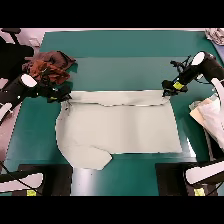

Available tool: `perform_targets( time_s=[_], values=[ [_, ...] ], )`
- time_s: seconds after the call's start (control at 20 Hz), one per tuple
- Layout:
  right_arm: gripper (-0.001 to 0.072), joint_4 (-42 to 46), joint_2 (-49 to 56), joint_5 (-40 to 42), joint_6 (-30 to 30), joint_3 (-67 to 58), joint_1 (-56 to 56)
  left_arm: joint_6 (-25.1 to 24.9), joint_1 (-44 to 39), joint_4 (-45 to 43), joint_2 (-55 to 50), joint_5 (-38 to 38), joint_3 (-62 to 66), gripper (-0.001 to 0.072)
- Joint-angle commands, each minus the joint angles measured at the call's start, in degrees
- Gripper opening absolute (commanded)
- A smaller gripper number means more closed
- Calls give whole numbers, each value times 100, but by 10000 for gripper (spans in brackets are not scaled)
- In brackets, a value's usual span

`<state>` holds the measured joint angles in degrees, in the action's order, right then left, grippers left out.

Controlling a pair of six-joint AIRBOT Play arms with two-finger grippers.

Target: Fold the shirts.

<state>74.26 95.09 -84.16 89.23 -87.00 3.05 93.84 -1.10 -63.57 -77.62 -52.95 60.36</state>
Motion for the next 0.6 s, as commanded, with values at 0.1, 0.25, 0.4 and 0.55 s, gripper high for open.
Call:
perform_targets(
  time_s=[0.1,0.25,0.4,0.55],
  values=[
    [38,229,11,-52,94,-4,-37,212,-28,-562,-11,-203,4,233],
    [188,229,11,-184,103,-4,-37,155,-26,-551,-11,-402,4,274],
    [420,256,-11,-393,94,-4,-28,-13,-26,-601,11,-789,13,401],
    [457,807,-413,-483,98,-4,-11,-153,-26,-787,481,-1198,13,449]
  ],
)
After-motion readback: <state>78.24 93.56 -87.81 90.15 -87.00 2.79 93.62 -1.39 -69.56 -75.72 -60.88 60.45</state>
